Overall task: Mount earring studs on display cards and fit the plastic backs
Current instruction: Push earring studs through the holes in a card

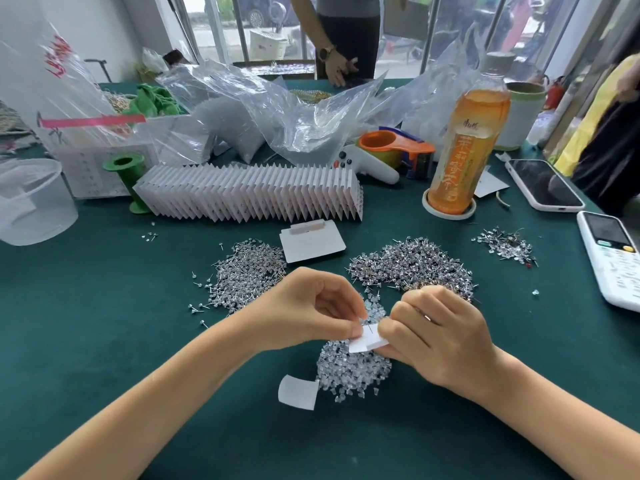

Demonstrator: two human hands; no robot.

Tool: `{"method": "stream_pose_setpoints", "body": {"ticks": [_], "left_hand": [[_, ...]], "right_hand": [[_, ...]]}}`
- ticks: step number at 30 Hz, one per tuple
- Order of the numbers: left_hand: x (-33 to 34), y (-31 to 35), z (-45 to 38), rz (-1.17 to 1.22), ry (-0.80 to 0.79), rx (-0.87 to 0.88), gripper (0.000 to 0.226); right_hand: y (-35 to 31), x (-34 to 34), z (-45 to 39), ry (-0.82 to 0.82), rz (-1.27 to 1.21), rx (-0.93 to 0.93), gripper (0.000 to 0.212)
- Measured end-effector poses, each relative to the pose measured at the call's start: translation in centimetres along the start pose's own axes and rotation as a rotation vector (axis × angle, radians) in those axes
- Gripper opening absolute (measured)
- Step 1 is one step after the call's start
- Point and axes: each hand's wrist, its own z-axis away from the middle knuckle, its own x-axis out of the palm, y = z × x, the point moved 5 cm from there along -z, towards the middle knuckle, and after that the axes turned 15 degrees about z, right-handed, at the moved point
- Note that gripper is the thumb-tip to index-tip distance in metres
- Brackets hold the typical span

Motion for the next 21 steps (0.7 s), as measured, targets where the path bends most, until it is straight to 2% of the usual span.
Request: {"method": "stream_pose_setpoints", "body": {"ticks": [2,4,7,9,11,14,21], "left_hand": [[0.1,-0.2,-0.1,-0.014,-0.007,-0.023,0.019],[0.1,-0.2,-0.1,-0.005,-0.008,-0.002,0.02],[-1.0,0.0,0.1,0.03,0.139,0.135,0.019],[-2.4,-0.1,0.3,-0.134,0.322,0.24,0.015],[-3.0,-0.4,0.5,-0.385,0.401,0.298,0.016],[-2.7,-1.1,0.2,-0.59,0.367,0.321,0.02],[-2.6,-1.4,-0.3,-0.698,0.339,0.395,0.023]], "right_hand": [[0.0,0.0,0.0,0.0,0.015,0.011,0.03],[0.3,0.0,-0.1,0.007,0.002,0.043,0.03],[1.1,0.4,-0.2,0.007,-0.07,0.12,0.025],[1.2,0.6,-0.2,-0.003,-0.103,0.127,0.024],[0.9,0.6,-0.2,-0.01,-0.12,0.12,0.025],[1.0,0.6,-0.2,-0.009,-0.146,0.129,0.025],[1.0,0.8,-0.1,-0.024,-0.154,0.139,0.027]]}}
